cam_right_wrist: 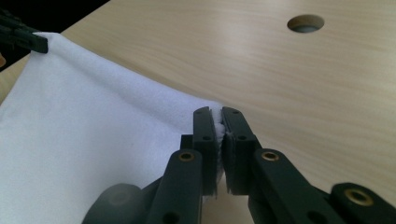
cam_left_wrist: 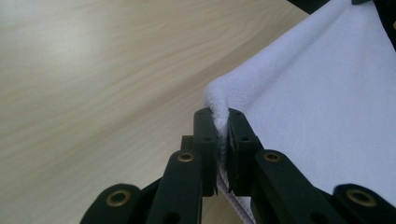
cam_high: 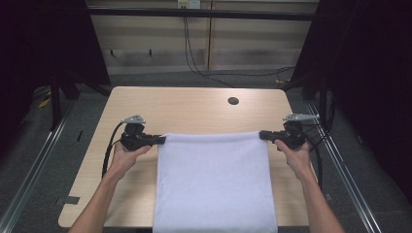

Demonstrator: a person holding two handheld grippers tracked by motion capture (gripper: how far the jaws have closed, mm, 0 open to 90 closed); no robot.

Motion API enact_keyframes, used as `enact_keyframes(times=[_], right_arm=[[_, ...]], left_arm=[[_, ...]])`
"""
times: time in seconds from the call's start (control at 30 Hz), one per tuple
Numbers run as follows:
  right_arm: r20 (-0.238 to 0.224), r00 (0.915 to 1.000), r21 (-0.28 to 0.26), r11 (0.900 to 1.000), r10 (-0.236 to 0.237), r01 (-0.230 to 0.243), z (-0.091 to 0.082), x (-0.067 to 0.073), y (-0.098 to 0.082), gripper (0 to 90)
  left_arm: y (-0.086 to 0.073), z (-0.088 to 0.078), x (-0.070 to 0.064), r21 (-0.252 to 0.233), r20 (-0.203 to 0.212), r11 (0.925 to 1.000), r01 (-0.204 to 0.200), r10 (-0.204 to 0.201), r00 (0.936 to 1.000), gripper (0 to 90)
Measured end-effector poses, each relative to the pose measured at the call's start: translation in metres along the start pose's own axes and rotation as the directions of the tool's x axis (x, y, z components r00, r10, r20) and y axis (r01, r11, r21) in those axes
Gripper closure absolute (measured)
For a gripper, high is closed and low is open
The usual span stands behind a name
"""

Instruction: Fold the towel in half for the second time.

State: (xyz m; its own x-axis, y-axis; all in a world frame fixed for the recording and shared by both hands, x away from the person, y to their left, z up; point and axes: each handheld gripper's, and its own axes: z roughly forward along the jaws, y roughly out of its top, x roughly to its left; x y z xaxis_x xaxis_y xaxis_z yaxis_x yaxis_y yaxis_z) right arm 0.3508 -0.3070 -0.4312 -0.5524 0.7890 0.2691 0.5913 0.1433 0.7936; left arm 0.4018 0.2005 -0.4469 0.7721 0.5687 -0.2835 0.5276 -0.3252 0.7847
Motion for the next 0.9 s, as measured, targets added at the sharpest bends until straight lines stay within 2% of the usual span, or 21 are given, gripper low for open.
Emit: enact_keyframes(times=[0.1,0.17,0.2,0.33,0.47,0.53,0.57,0.63,0.73,0.83,0.9], right_arm=[[0.001,1.0,-0.007,1.0,-0.003,0.003,0.0,-0.004,0.007,85.2],[-0.009,1.0,-0.009,1.0,0.004,-0.004,0.002,-0.009,0.013,85.4],[-0.01,0.9999,-0.009,1.0,0.012,-0.013,0.005,-0.017,0.018,85.7],[-0.01,0.9997,-0.003,1.0,0.022,-0.022,0.011,-0.025,0.029,85.9],[0.004,0.9997,-0.021,0.999,0.025,-0.025,0.008,-0.027,0.042,86.1],[0.009,0.9998,-0.026,1.0,0.016,-0.016,0.006,-0.026,0.048,86.1],[0.014,0.9998,-0.031,0.999,0.013,-0.013,0.006,-0.026,0.05,86.1],[0.02,0.9997,-0.035,0.999,0.016,-0.015,0.007,-0.027,0.054,86.1],[0.021,0.9996,-0.042,0.999,0.018,-0.017,0.011,-0.03,0.058,86.4],[0.021,0.9995,-0.053,0.998,0.023,-0.022,0.012,-0.032,0.059,86.4],[0.032,0.9993,-0.05,0.999,0.018,-0.017,0.012,-0.033,0.065,86.4]], left_arm=[[0.007,-0.001,0.003,-0.007,-0.005,1.0,0.0,0.0,1.0,84.5],[0.013,-0.002,0.007,-0.024,-0.01,0.9997,0.006,-0.006,0.9999,84.6],[0.02,-0.001,0.011,-0.03,-0.018,0.9995,0.011,-0.012,0.9998,84.6],[0.032,0.001,0.014,-0.039,-0.029,0.9992,0.01,-0.011,0.9995,84.6],[0.041,0.002,0.018,-0.06,-0.05,0.9981,0.018,-0.021,0.9986,84.7],[0.043,0.002,0.018,-0.054,-0.057,0.9985,0.008,-0.012,0.9983,84.8],[0.045,0.003,0.017,-0.043,-0.066,0.999,-0.008,0.005,0.9978,84.9],[0.046,0.003,0.018,-0.075,-0.064,0.9971,0.01,-0.015,0.9978,85.0],[0.047,0.004,0.019,-0.075,-0.073,0.9971,0.014,-0.019,0.9971,85.0],[0.053,0.003,0.02,-0.079,-0.078,0.9968,0.007,-0.013,0.9969,85.0],[0.059,0.003,0.017,-0.068,-0.099,0.9976,-0.014,0.007,0.9951,85.0]])
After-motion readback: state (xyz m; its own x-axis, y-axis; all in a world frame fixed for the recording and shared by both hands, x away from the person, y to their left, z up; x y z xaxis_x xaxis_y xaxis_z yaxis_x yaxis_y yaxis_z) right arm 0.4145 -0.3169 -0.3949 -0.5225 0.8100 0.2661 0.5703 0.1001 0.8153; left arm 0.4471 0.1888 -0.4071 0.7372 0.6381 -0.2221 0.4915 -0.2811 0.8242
